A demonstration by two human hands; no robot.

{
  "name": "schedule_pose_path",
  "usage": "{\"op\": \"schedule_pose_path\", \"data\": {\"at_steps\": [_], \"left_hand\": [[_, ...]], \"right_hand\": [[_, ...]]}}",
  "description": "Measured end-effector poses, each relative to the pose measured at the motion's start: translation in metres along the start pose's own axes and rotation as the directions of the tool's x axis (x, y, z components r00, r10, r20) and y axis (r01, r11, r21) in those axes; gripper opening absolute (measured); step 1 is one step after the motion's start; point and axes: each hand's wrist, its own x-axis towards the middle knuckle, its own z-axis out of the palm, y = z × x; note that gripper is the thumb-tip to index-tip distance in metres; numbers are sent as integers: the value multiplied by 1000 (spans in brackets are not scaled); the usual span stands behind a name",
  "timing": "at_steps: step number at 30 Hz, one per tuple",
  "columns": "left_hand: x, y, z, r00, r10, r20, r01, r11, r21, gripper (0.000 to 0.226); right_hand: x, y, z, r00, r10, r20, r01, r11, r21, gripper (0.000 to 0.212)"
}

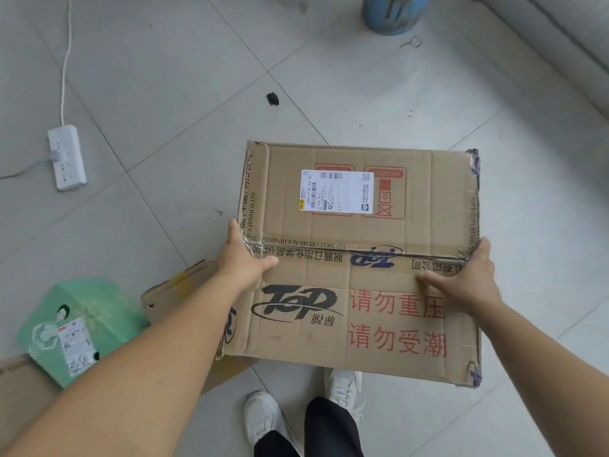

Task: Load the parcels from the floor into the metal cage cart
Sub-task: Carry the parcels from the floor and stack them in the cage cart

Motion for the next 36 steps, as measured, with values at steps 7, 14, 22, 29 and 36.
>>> {"op": "schedule_pose_path", "data": {"at_steps": [7, 14, 22, 29, 36], "left_hand": [[-5, -3, 8, 997, 10, -70, -16, 996, -88, 109], [-51, 9, -19, 994, 61, -93, -65, 997, -38, 105], [-130, 35, -78, 966, 225, -130, -220, 974, 57, 107], [-212, 45, -130, 876, 459, -149, -443, 888, 126, 100], [-299, 49, -167, 743, 660, -107, -647, 750, 138, 98]], "right_hand": [[1, 5, -1, 999, -22, -29, 23, 999, 41, 116], [-36, 0, -38, 998, -48, -46, 51, 995, 88, 108], [-129, -12, -114, 987, -65, -146, 91, 980, 178, 98], [-242, -5, -169, 952, -57, -300, 142, 953, 268, 96], [-364, 28, -214, 890, 15, -456, 146, 938, 314, 112]]}}
